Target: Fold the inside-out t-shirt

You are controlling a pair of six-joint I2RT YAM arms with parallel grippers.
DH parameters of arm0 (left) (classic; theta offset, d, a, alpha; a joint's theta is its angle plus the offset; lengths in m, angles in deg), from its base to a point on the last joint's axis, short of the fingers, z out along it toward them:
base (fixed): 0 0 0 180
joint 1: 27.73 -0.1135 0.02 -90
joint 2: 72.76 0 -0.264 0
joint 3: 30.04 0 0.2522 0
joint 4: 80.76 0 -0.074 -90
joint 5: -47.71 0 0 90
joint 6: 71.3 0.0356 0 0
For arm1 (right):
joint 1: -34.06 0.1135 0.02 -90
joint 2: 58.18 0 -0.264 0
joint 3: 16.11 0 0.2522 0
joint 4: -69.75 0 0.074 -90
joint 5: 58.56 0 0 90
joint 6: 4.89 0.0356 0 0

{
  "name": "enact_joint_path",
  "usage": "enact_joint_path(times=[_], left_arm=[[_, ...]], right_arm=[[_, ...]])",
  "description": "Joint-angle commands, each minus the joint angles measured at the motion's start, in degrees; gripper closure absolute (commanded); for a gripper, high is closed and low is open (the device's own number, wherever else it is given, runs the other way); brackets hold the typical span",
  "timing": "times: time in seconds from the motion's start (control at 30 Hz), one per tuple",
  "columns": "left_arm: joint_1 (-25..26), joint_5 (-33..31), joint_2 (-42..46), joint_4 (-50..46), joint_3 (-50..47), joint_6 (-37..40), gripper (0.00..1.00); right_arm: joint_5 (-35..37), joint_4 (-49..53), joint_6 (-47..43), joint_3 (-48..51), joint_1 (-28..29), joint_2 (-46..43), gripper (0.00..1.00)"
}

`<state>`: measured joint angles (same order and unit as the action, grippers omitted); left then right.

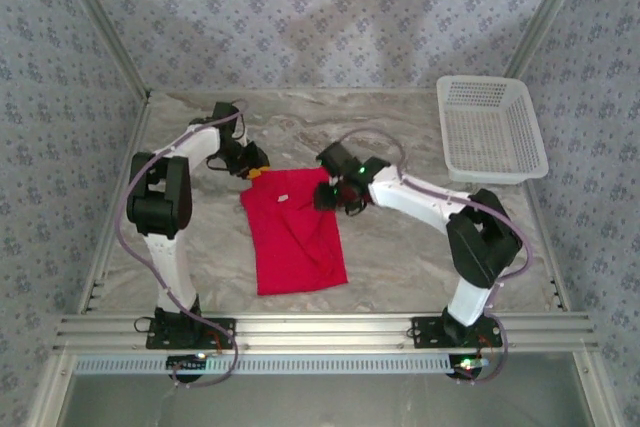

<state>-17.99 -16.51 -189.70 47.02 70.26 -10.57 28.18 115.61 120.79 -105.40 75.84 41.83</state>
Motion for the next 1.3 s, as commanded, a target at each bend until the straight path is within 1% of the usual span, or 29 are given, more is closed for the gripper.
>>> enact_joint_path(times=[0.0,0.13,0.27,0.43,0.67,0.73,0.8,0.9,0.93,0.97,1.27], left_arm=[[-0.41,-1.05,5.64,-5.51,0.45,3.05,0.67],[-0.27,-1.17,8.36,-6.68,-2.46,3.64,0.63],[0.0,-2.42,7.61,-7.12,-4.33,5.16,0.61],[1.19,-1.62,4.6,-5.95,-5.36,5.2,0.6],[2.65,-1.32,0.39,-5.17,-4.98,5.2,0.6],[2.66,-0.87,0.14,-4.9,-5.15,5.06,0.67],[2.66,-0.32,0.23,-4.63,-5.33,4.94,0.78],[2.66,0.3,0.46,-5.29,-4.9,4.84,0.94],[2.66,0.55,0.75,-5.69,-4.64,4.89,0.98],[2.66,0.72,1.28,-6.19,-4.21,4.78,1.0],[3.68,0.13,9.79,-9.73,2.11,1.97,1.0]], right_arm=[[-1.04,2.81,-6.74,-6.59,-3.19,5.37,0.55],[-4.31,6.06,-9.84,-12.78,-4.46,11.43,0.55],[-6.14,7.53,-10.71,-16.23,-5.03,15.06,0.55],[-7.98,8.23,-10.12,-17.64,-5.16,18.03,0.55],[-12.48,6.49,-7.97,-17.47,-5.31,21.08,0.56],[-13.56,5.59,-7.1,-17.2,-5.55,21.66,0.59],[-14.09,4.89,-6.38,-16.95,-5.95,22.13,0.68],[-15.18,4.3,-5.7,-16.67,-6.94,21.96,0.88],[-15.19,4.4,-5.76,-16.67,-7.23,21.39,0.94],[-15.02,4.74,-5.9,-16.76,-7.4,20.5,1.0],[-11.19,9.6,-8.23,-19.12,-9.04,8.86,1.0]])
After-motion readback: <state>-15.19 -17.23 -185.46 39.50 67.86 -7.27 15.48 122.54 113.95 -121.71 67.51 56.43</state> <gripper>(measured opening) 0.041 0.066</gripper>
